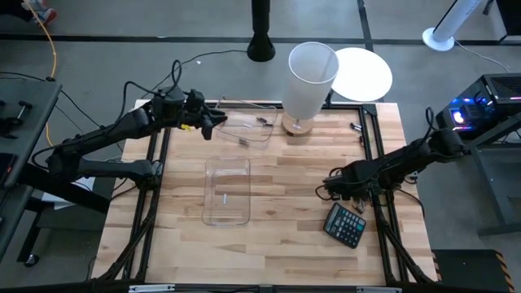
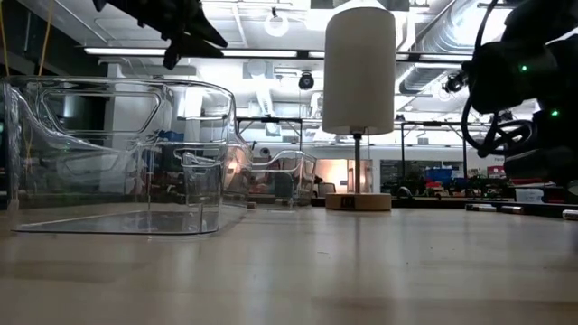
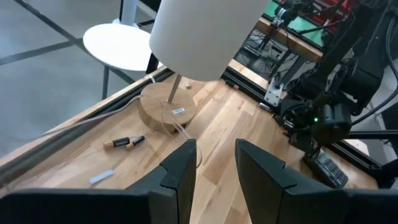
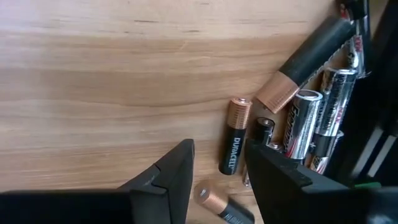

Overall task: Sort batteries
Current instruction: Put the black battery into the top transparent bin

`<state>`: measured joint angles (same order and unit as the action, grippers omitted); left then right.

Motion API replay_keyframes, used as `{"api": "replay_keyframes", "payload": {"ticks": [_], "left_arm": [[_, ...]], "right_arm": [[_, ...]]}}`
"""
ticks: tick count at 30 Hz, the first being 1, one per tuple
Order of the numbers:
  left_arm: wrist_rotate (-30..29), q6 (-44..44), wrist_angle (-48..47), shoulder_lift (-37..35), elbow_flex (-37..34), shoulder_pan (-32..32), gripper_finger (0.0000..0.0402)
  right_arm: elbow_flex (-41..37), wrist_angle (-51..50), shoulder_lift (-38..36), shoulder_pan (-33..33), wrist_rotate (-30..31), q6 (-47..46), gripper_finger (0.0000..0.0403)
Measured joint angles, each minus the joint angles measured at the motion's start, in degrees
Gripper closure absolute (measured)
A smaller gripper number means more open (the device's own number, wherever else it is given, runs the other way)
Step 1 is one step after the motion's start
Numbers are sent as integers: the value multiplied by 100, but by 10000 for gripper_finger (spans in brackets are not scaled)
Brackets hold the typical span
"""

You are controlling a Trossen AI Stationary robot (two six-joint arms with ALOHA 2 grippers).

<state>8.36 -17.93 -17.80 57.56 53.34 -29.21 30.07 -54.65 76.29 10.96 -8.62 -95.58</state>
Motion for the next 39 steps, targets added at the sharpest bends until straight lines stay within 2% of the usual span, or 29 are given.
{"api": "replay_keyframes", "payload": {"ticks": [6, 9, 13, 17, 18, 20, 23, 27, 29, 33, 35, 39], "left_arm": [[0, 2, 2, -2, 0, 0, 296], [0, 2, 4, -2, 0, 0, 296], [1, 4, 4, -3, 0, 0, 296], [87, 2, 56, -162, 0, -2, 296], [186, 4, 164, -243, 0, -2, 296], [302, 5, 372, -429, 4, -2, 296], [309, 65, 682, -716, 4, -3, 296], [291, 221, 962, -1024, 7, -11, 296], [288, 216, 1012, -1106, 7, -11, 296], [285, 169, 1006, -1152, 7, -11, 296], [281, 47, 1000, -1144, 7, -11, 296], [276, -92, 976, -1132, 7, -11, 296]], "right_arm": [[-69, 223, 0, 2, 131, 81, 269], [-71, 291, 2, -2, 240, 38, 308], [-67, 356, 5, -2, 371, 61, 383], [27, 343, 17, 2, 500, 99, 387], [137, 259, 24, 4, 636, 148, 391], [416, 96, 37, -17, 1502, 309, 396], [919, 113, -73, -111, 2022, 466, 397], [1392, 1401, -85, -567, 2930, 1432, 399], [1493, 2419, -35, -886, 3118, 2140, 399], [1684, 4511, 312, -1710, 3165, 3623, 400], [1849, 5346, 601, -2095, 2997, 4183, 397], [2546, 6209, 1272, -2621, 2344, 5080, 388]]}}
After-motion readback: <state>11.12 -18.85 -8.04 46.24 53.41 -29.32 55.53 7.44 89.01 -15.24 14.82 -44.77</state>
